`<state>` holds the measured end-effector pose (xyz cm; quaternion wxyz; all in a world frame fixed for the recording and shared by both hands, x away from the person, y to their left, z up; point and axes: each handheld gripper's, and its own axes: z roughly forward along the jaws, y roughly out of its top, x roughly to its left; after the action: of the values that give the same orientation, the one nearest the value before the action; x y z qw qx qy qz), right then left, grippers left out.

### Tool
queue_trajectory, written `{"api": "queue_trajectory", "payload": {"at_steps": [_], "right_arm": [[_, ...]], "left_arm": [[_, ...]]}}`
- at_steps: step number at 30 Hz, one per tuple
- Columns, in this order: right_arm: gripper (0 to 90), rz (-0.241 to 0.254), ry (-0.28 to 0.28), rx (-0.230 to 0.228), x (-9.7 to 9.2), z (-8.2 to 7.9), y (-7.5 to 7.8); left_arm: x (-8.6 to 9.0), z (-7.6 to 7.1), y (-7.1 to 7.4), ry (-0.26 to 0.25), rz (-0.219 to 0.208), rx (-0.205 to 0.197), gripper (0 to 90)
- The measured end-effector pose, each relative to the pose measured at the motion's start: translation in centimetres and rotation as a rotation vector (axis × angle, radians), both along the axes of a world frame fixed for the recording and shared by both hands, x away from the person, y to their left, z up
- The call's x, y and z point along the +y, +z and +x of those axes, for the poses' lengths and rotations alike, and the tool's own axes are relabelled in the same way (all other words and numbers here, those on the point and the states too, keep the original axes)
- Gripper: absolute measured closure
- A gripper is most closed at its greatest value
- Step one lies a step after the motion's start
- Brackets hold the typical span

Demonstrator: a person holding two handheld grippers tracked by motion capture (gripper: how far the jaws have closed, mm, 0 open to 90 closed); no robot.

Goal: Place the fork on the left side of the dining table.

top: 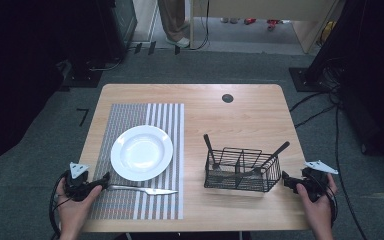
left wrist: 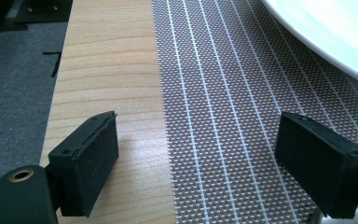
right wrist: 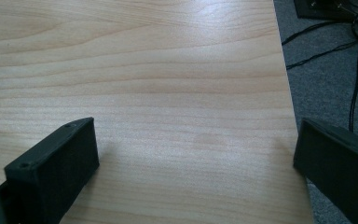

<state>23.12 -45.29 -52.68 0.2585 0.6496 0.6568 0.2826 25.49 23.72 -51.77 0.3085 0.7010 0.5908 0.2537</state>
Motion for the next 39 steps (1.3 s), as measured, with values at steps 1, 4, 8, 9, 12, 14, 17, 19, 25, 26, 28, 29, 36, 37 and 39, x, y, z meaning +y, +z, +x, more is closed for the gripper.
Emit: {"api": "queue_trajectory", "payload": {"at_steps": [1, 4, 8, 9, 12, 14, 17, 19, 25, 26, 28, 29, 36, 37, 39], "right_arm": [[0.0, 0.000, 0.000, 0.000, 0.0, 0.0, 0.0], [0.0, 0.000, 0.000, 0.000, 0.0, 0.0, 0.0], [0.0, 0.000, 0.000, 0.000, 0.0, 0.0, 0.0], [0.0, 0.000, 0.000, 0.000, 0.0, 0.0, 0.0], [0.0, 0.000, 0.000, 0.000, 0.0, 0.0, 0.0], [0.0, 0.000, 0.000, 0.000, 0.0, 0.0, 0.0], [0.0, 0.000, 0.000, 0.000, 0.0, 0.0, 0.0], [0.0, 0.000, 0.000, 0.000, 0.0, 0.0, 0.0], [0.0, 0.000, 0.000, 0.000, 0.0, 0.0, 0.0], [0.0, -0.001, 0.001, -0.001, 0.0, 0.0, 0.0], [0.0, 0.000, 0.000, 0.000, 0.0, 0.0, 0.0], [0.0, 0.000, 0.000, 0.000, 0.0, 0.0, 0.0], [0.0, 0.000, -0.001, 0.000, 0.0, 0.0, 0.0], [0.0, 0.000, 0.000, 0.000, 0.0, 0.0, 0.0], [0.0, 0.000, 0.000, 0.000, 0.0, 0.0, 0.0]], "left_arm": [[0.0, 0.0, 0.0, 0.008, 0.000, 0.003, 13.7], [-0.2, -0.1, 0.3, 0.035, 0.013, 0.030, 13.7], [-0.1, -0.6, 1.0, 0.055, 0.029, 0.035, 13.7], [-0.1, -0.8, 1.2, 0.058, 0.023, 0.029, 13.7], [-0.1, -1.2, 2.1, 0.060, -0.016, 0.012, 13.7], [-0.2, -1.4, 2.7, 0.058, -0.040, 0.001, 13.7], [-0.5, -1.7, 3.8, 0.051, -0.056, -0.017, 13.7], [-0.9, -1.9, 4.6, 0.037, -0.070, -0.031, 13.7], [-2.6, -1.9, 6.9, -0.016, -0.101, -0.066, 13.7], [-3.0, -1.8, 7.3, -0.027, -0.107, -0.072, 13.7], [-3.6, -1.7, 8.1, -0.050, -0.118, -0.082, 13.7], [-3.9, -1.6, 8.5, -0.061, -0.127, -0.087, 13.7], [-6.0, -0.8, 10.2, -0.105, -0.157, -0.111, 13.7], [-6.3, -0.7, 10.4, -0.111, -0.158, -0.111, 13.7], [-7.0, -0.5, 10.7, -0.131, -0.160, -0.114, 13.7]]}}
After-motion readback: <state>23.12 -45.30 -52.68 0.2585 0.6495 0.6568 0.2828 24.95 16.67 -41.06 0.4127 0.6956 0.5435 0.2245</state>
